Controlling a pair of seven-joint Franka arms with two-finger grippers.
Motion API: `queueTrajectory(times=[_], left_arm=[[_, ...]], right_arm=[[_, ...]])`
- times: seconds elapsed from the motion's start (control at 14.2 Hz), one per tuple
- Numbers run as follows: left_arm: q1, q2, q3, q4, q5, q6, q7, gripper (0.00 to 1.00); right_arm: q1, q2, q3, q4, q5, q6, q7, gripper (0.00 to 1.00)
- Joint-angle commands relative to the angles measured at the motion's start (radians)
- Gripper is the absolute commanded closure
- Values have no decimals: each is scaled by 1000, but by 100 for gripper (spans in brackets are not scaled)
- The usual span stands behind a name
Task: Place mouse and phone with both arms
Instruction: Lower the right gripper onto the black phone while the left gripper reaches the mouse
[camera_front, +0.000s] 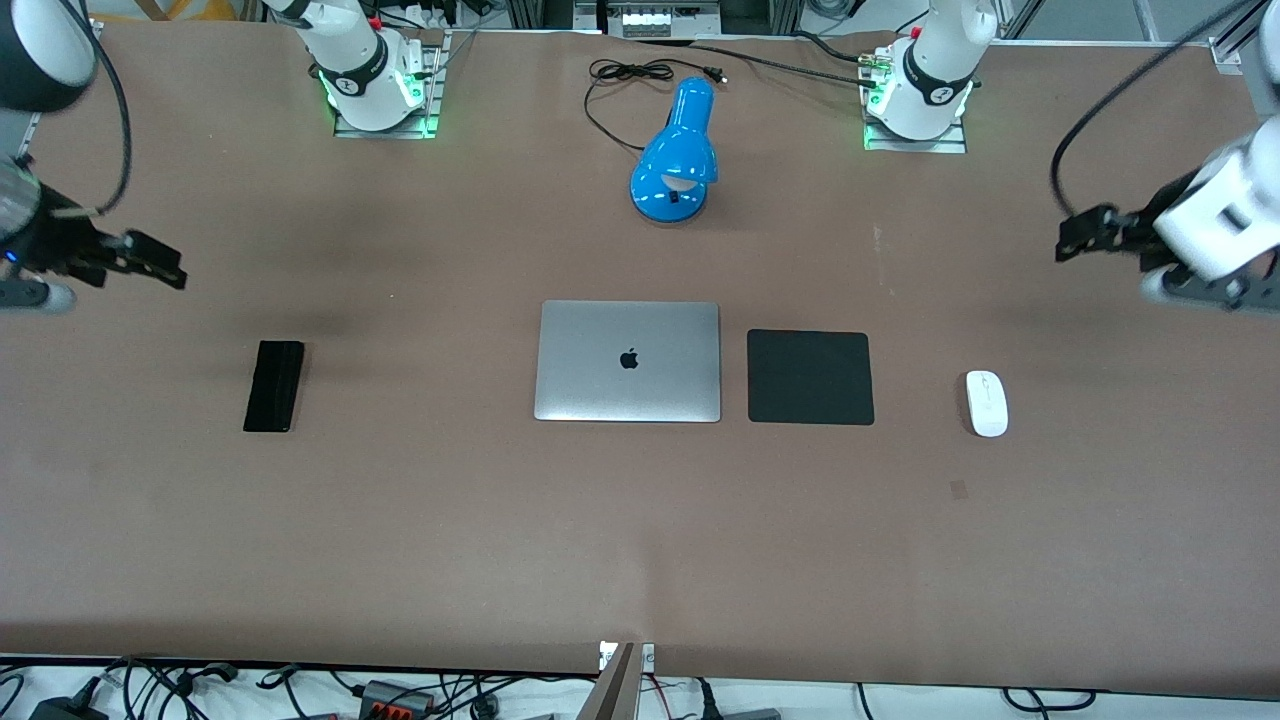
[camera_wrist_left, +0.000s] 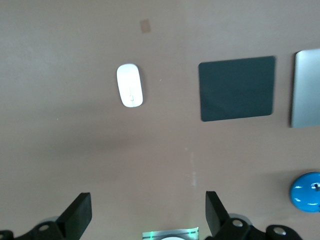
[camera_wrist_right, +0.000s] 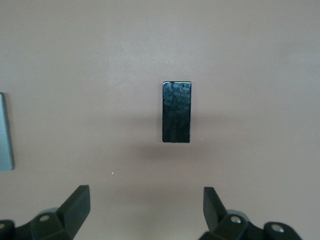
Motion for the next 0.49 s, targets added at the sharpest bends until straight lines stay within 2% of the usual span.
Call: queueTrajectory(times=[0.0, 0.07, 0.21, 0.28, 0.42], left_arm=[[5, 154, -4, 85, 32, -20, 18, 0], [8, 235, 0, 98, 25, -17, 20, 0], [38, 324, 5, 124, 21, -6, 20, 0], [43, 355, 5, 121, 18, 50, 6, 0], [60, 387, 5, 15, 20, 281, 6, 0]], right_arm=[[-13, 107, 13, -1, -55, 80, 13, 0], [-13, 149, 13, 0, -58, 106, 19, 0], [-18, 227, 8, -1, -60, 165, 19, 0], [-25, 264, 4, -3, -60, 204, 19, 0], [-53, 327, 2, -21, -58, 282, 19, 0]])
